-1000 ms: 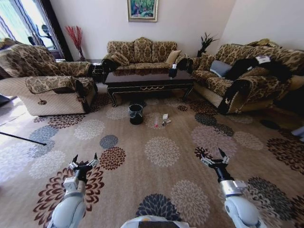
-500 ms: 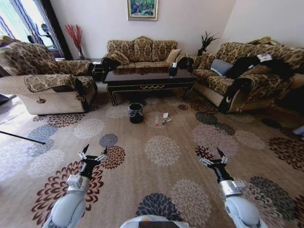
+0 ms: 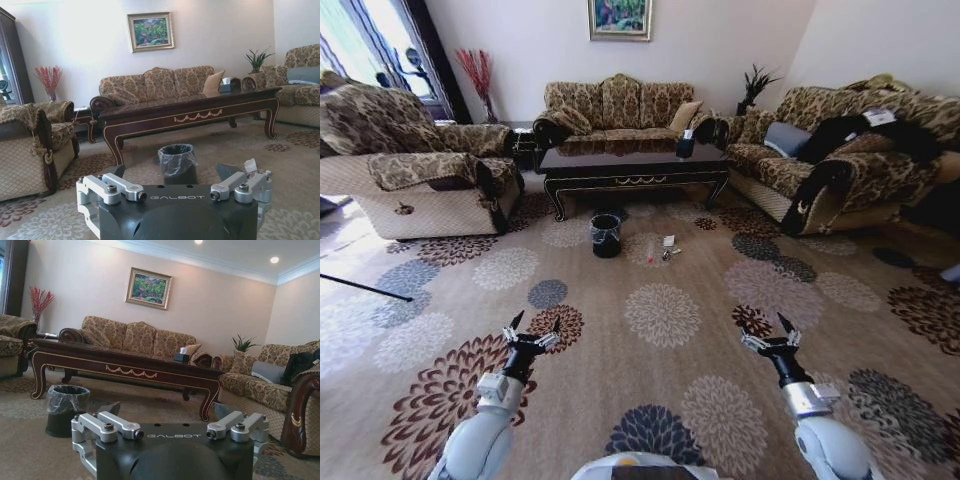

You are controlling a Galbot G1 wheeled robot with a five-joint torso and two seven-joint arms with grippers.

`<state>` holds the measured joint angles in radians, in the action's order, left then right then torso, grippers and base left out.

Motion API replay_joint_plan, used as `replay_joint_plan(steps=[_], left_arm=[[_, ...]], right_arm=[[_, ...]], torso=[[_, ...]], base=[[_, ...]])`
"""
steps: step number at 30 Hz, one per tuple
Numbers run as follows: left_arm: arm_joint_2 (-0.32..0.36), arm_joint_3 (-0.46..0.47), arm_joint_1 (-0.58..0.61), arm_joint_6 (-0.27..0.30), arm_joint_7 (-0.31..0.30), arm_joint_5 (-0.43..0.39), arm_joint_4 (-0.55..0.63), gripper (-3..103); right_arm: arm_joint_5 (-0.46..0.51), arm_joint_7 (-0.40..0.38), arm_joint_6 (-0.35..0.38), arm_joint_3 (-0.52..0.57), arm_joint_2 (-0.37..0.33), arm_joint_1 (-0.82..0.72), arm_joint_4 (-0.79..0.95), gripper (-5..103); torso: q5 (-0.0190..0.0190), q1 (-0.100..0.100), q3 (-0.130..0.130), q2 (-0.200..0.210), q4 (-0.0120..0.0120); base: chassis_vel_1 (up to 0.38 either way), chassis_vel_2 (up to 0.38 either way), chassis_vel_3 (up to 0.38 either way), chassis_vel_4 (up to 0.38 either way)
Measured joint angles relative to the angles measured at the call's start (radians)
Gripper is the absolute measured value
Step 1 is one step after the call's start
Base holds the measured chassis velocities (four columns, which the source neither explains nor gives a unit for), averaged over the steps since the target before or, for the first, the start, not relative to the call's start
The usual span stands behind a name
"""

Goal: Move to the front of the table and pick up the trash from the floor, then place it into the trash bin.

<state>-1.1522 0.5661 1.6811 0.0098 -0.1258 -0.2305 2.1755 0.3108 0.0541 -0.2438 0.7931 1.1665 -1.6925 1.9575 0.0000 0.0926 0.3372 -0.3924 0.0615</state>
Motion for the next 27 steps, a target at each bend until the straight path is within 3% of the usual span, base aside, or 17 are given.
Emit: replay_joint_plan(steps=[27], left_arm=[[-0.032, 0.006, 0.034, 0.004, -0.033, 0.015, 0.010, 100]], right_arm=[[-0.019, 0.005, -0.008, -0.019, 0.021, 0.003, -0.020, 100]], torso=[[0.0000, -0.036, -0.072, 0.108, 0.0001]], base=[[0.000, 0.000, 0.000, 0.000]])
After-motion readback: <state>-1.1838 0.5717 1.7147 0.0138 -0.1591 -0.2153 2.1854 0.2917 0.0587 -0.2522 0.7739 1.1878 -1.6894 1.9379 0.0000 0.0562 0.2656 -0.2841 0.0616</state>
